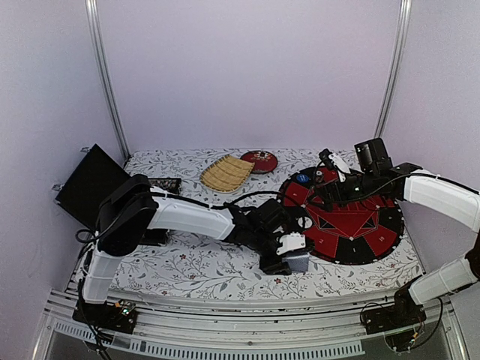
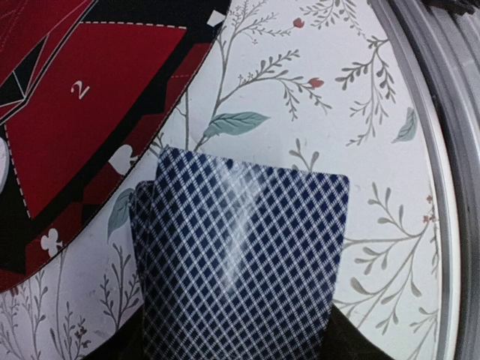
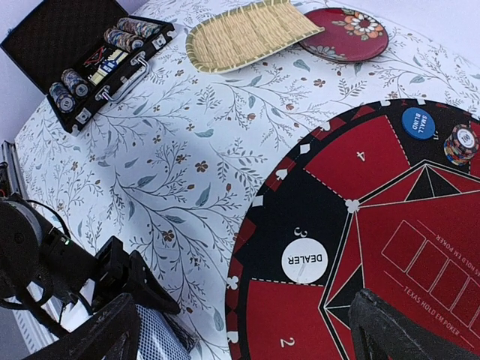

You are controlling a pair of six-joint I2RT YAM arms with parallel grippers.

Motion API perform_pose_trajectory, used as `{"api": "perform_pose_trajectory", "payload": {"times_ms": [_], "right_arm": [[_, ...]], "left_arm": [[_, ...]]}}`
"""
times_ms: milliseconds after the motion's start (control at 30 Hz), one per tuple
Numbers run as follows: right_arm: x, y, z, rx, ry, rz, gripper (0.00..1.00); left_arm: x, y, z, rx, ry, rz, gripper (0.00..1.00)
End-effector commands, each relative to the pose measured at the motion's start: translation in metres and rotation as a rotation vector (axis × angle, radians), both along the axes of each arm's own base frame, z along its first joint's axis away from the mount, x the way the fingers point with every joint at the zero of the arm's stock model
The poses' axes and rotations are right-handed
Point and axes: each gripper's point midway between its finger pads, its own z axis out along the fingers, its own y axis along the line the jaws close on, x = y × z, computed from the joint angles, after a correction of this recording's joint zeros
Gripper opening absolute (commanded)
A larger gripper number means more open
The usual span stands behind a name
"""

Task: Distribute texas hold em gaming equipment
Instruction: Pick up the poker card from the center of the board, then pass from the left arm to the right

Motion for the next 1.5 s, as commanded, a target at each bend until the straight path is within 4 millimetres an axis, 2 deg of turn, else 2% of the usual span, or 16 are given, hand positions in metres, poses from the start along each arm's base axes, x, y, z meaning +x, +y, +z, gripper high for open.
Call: {"api": "perform_pose_trajectory", "payload": {"times_ms": [0, 100, 200, 333, 467, 500, 600, 767, 967, 1133, 1200, 1300, 1467], "right_arm": [[0.011, -0.012, 0.007, 0.015, -0.025, -0.063, 0.99], [0.015, -0.017, 0.008, 0.027, -0.026, -0.095, 0.99], [0.014, -0.011, 0.012, 0.068, -0.023, -0.072, 0.99], [0.007, 0.003, 0.014, 0.144, -0.001, -0.007, 0.99], [0.0, 0.014, -0.002, 0.207, 0.096, 0.023, 1.0], [-0.002, 0.017, -0.009, 0.227, 0.141, 0.024, 0.98], [-0.015, 0.038, -0.031, 0.285, 0.265, 0.079, 0.92], [-0.034, 0.084, -0.044, 0.381, 0.345, 0.211, 0.9], [-0.046, 0.126, -0.065, 0.42, 0.42, 0.3, 0.89], [-0.049, 0.152, -0.074, 0.493, 0.48, 0.374, 0.89], [-0.045, 0.161, -0.073, 0.509, 0.483, 0.394, 0.89], [-0.039, 0.174, -0.063, 0.54, 0.452, 0.435, 0.89], [-0.039, 0.184, -0.072, 0.552, 0.499, 0.456, 0.85]], "left_arm": [[-0.004, 0.027, -0.02, 0.083, 0.008, 0.028, 0.59], [0.011, 0.034, -0.002, 0.01, -0.011, 0.091, 0.57], [0.023, 0.044, 0.014, -0.032, -0.042, 0.144, 0.57], [0.032, 0.064, 0.013, -0.008, -0.071, 0.193, 0.56], [0.044, 0.086, 0.015, 0.006, -0.077, 0.272, 0.55], [0.047, 0.09, 0.025, -0.016, -0.089, 0.289, 0.55], [0.051, 0.103, 0.037, -0.054, -0.105, 0.324, 0.55], [0.059, 0.119, 0.046, -0.083, -0.112, 0.375, 0.55], [0.065, 0.133, 0.062, -0.114, -0.118, 0.412, 0.55], [0.071, 0.14, 0.081, -0.146, -0.151, 0.431, 0.55], [0.071, 0.14, 0.085, -0.153, -0.159, 0.427, 0.55], [0.072, 0.141, 0.088, -0.152, -0.172, 0.423, 0.55], [0.075, 0.143, 0.086, -0.143, -0.176, 0.43, 0.55]]}}
